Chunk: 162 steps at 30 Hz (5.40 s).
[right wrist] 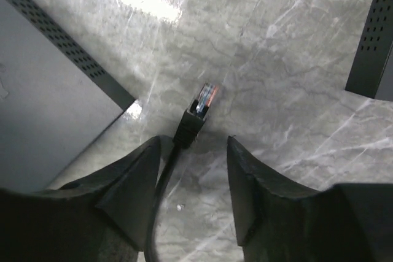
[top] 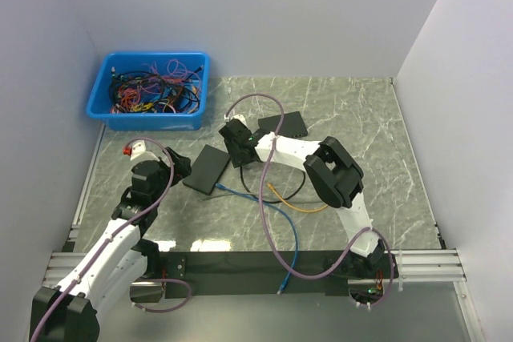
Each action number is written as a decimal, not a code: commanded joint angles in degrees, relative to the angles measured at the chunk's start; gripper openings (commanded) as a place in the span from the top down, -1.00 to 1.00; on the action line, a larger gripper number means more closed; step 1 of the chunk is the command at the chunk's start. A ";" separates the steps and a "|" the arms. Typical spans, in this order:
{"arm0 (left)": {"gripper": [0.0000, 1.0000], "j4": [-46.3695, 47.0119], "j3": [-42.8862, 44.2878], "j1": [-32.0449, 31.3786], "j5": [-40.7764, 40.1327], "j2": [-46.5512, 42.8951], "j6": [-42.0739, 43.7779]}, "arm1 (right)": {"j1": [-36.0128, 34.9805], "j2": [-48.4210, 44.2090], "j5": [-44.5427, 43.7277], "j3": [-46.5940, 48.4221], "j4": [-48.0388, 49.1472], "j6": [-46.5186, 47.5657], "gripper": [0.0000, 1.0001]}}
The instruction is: Insert the plug into the switch port
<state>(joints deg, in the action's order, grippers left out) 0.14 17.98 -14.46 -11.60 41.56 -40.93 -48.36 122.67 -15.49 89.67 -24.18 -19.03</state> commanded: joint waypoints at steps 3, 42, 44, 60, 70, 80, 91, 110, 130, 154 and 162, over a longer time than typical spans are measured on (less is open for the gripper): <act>-0.89 1.88 -0.40 -0.22 -0.80 -1.31 0.41 | 0.28 1.95 -1.74 3.85 -1.48 -0.49 -0.01; -0.82 3.54 1.97 -0.31 5.85 -1.39 -3.37 | -2.53 -35.03 4.22 -25.66 18.11 5.84 1.00; -0.79 5.39 2.85 -0.31 8.68 -1.39 -5.03 | -3.23 -39.69 7.92 -28.57 21.62 6.63 1.00; -0.58 26.29 6.29 -1.71 35.75 -0.43 -14.09 | -7.54 -55.08 20.14 -43.08 37.63 9.89 1.00; -0.42 26.76 8.39 -9.96 35.07 2.12 -9.88 | -7.72 -55.26 21.99 -43.52 38.77 9.71 1.00; -0.32 26.57 7.69 -14.19 31.02 4.66 -8.73 | -7.72 -54.91 21.46 -43.61 38.95 9.54 1.00; 0.01 27.63 8.13 -16.04 27.42 7.83 -9.52 | -8.07 -54.03 21.29 -43.00 38.60 9.88 1.00; 0.99 24.38 7.86 -17.18 21.79 6.43 -10.66 | -8.68 -54.47 13.91 -43.17 38.51 8.39 0.19; 0.99 28.60 4.00 -19.91 15.20 5.46 -18.84 | -8.68 -52.45 14.61 -42.38 39.39 7.16 0.16; 0.99 30.00 4.96 -23.16 13.88 7.75 -19.10 | -8.68 -51.39 13.29 -42.38 40.01 6.55 0.43; 0.99 29.22 5.14 -24.48 12.21 7.22 -18.93 | -8.68 -50.60 13.55 -42.12 39.74 6.55 0.95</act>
<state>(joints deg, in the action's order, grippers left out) 27.11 22.09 -38.02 0.99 49.36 -59.68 -56.75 71.55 -0.99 45.74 12.82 -12.23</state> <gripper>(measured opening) 0.046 0.155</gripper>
